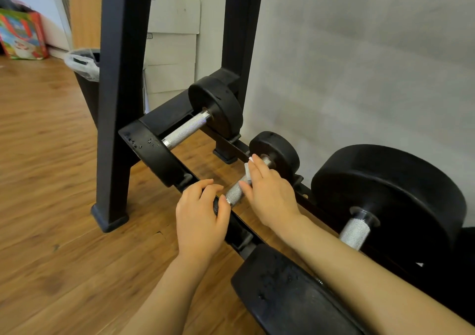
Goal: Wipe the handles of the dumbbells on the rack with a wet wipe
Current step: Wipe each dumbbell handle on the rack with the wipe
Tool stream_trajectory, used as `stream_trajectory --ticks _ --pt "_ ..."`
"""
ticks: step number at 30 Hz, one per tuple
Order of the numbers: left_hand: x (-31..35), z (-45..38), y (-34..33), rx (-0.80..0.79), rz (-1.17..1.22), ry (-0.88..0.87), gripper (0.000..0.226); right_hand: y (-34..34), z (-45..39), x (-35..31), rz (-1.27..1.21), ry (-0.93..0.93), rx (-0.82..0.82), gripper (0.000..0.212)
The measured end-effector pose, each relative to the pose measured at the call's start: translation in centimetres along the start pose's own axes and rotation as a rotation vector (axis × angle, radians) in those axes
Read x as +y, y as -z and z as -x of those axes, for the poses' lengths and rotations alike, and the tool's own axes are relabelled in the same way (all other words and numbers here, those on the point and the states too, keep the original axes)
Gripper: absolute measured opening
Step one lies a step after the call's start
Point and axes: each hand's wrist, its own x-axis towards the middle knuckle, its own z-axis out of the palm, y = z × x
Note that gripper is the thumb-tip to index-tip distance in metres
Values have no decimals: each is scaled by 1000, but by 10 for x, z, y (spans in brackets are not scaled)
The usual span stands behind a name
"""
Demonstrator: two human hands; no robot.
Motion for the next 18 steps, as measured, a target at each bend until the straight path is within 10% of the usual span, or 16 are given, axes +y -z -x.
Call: stream_trajectory --ticks 13,18 --pt "1 1 -1 24 35 31 44 10 1 14 77 105 -114 83" --pt "-2 0 -3 23 22 8 43 15 -9 33 107 101 -34 58"
